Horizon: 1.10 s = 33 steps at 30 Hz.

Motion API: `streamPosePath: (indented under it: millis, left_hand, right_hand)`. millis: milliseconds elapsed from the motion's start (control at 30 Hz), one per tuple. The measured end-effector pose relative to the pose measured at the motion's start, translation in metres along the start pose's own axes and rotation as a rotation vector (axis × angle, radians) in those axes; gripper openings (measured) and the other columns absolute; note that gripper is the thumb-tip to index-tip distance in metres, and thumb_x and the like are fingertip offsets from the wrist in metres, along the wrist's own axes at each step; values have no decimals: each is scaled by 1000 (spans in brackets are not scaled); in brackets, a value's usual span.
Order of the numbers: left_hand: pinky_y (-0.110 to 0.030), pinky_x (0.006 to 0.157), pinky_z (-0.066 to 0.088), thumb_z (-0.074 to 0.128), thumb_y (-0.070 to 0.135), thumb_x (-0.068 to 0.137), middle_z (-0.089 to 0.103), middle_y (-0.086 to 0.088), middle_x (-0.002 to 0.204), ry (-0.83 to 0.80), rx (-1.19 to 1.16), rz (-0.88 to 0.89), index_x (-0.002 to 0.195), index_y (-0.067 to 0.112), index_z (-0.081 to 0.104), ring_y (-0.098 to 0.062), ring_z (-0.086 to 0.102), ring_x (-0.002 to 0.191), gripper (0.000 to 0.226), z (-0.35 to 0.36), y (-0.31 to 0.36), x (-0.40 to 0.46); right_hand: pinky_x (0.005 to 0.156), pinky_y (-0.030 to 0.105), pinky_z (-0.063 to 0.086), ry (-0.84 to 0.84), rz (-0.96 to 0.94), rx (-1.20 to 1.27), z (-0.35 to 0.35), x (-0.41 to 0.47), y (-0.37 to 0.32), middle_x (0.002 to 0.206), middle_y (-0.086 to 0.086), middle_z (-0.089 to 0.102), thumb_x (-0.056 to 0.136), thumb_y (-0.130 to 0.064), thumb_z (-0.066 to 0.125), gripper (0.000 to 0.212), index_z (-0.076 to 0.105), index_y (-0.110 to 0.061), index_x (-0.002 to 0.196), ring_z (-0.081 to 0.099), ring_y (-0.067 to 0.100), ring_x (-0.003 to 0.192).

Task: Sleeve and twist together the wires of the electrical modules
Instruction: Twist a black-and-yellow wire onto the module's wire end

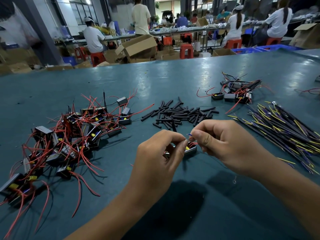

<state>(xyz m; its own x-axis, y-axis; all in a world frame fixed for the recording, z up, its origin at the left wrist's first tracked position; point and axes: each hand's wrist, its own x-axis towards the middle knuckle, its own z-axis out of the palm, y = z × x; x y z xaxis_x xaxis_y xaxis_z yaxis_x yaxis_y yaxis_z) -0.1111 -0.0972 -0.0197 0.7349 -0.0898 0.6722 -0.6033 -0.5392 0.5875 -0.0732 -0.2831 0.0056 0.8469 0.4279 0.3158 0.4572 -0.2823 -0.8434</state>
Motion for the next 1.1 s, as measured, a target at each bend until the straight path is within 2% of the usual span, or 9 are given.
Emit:
streamPosePath:
  millis: [100, 200, 333, 467, 667, 833, 967, 1033, 1100]
  left_hand:
    - [-25, 41, 45, 69, 15, 93, 61, 4, 65, -100, -450, -366, 80, 17, 70, -9, 52, 48, 13, -1, 6, 0]
    - [-19, 35, 37, 70, 17, 80, 60, -4, 66, -178, -949, -744, 73, 14, 71, -8, 48, 47, 8, -1, 15, 6]
    - [-14, 34, 32, 69, 16, 78, 55, 2, 65, -290, -1182, -933, 75, 12, 69, -3, 43, 46, 5, -1, 17, 10]
    - [-21, 38, 40, 64, 20, 86, 59, -1, 65, -276, -959, -719, 72, 16, 70, -10, 51, 49, 15, -2, 15, 7]
    - [-22, 60, 50, 70, 24, 91, 66, 9, 85, -13, 12, 30, 97, 16, 71, -10, 63, 70, 10, -4, 6, 1]
    - [-22, 61, 49, 68, 10, 94, 67, -1, 88, 68, 221, 297, 95, 5, 73, -14, 60, 71, 7, 0, 2, -1]
    - [-28, 59, 48, 66, 6, 92, 65, 1, 81, 46, 197, 277, 88, 7, 72, -14, 58, 67, 7, 0, 4, -1]
    - [-28, 55, 49, 67, 9, 88, 65, 6, 73, 25, 21, 66, 84, 13, 73, -10, 58, 61, 7, 1, 9, -2]
    - [-27, 46, 48, 66, 11, 83, 65, 2, 63, -44, -364, -296, 75, 14, 73, -12, 57, 50, 10, 1, 16, 1]
  right_hand:
    - [50, 9, 34, -4, -17, 81, 2, -1, -5, 60, -7, 57, 89, -35, 59, 23, 67, -15, 84, 43, 0, 51]
    - [54, 7, 38, -42, -26, 183, 0, -3, -9, 67, -6, 62, 88, -22, 64, 16, 67, -6, 89, 49, -4, 56]
    - [48, 3, 36, -57, -20, 230, 0, -4, -7, 59, -14, 58, 93, 0, 60, 7, 63, -2, 86, 48, -6, 46]
    - [45, 4, 33, -47, 8, 267, -1, -4, -11, 53, -13, 53, 92, -3, 64, 11, 62, -6, 81, 44, -3, 43]
    - [41, 17, 23, -4, 144, 339, -3, -3, -11, 54, -4, 42, 80, -25, 65, 8, 69, -22, 73, 28, 10, 46]
    - [40, 16, 25, -55, 196, 373, 0, -4, -14, 53, -1, 39, 79, -26, 65, 11, 68, -22, 69, 28, 9, 44]
    - [40, 13, 27, -65, 173, 348, 1, -5, -17, 53, -4, 43, 82, -21, 68, 12, 67, -20, 70, 32, 5, 43]
    - [43, 9, 31, -38, 104, 284, 2, -5, -15, 54, -8, 49, 90, -9, 69, 18, 66, -15, 73, 39, 1, 45]
    - [52, 11, 38, -13, 56, 230, 3, -5, -14, 61, -6, 58, 91, -2, 64, 16, 66, -11, 78, 47, 3, 55]
